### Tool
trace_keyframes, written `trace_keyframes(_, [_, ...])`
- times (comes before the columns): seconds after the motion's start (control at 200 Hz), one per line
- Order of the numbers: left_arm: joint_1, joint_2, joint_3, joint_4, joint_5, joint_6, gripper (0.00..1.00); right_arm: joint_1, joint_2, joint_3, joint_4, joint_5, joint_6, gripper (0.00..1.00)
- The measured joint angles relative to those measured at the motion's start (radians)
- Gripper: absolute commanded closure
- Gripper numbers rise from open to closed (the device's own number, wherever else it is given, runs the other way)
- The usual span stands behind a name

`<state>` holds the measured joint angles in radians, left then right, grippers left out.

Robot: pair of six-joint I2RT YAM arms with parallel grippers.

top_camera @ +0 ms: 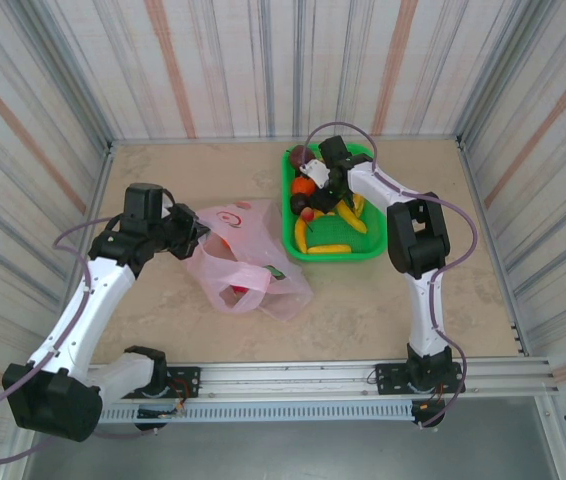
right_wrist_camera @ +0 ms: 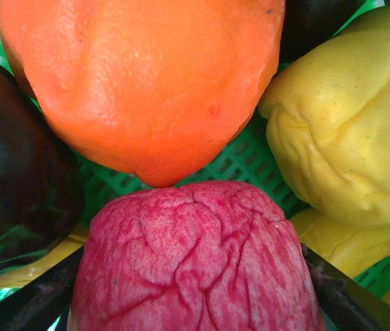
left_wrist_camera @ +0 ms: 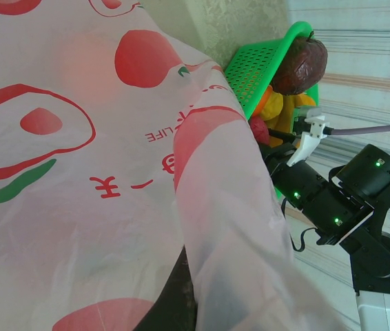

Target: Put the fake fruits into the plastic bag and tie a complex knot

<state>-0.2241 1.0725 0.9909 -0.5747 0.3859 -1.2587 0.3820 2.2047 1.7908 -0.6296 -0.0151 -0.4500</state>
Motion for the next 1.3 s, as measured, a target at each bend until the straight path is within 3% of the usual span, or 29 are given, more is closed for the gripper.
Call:
trace_keyframes(0.235, [0.000,0.000,0.000,0.000,0.000,0.000,0.99,0.000,-0.034,-0.007,0.002,0.000,0.001,0.42])
trace_keyframes(0.691, [0.000,0.000,0.000,0.000,0.000,0.000,1.00,0.000,-0.254,-0.124,0.035,-0.020,0.085,0.44])
trace_keyframes(1.072, [-0.020,0.001,0.000,0.000,0.000,0.003,1.00,0.031,-0.698,-0.422,0.122,-0.136,0.375,0.45])
trace_keyframes(1.297, [-0.040,0.001,0.000,0.001,-0.001,0.006,1.00,0.142,-1.001,-0.637,0.188,-0.209,0.587,0.46])
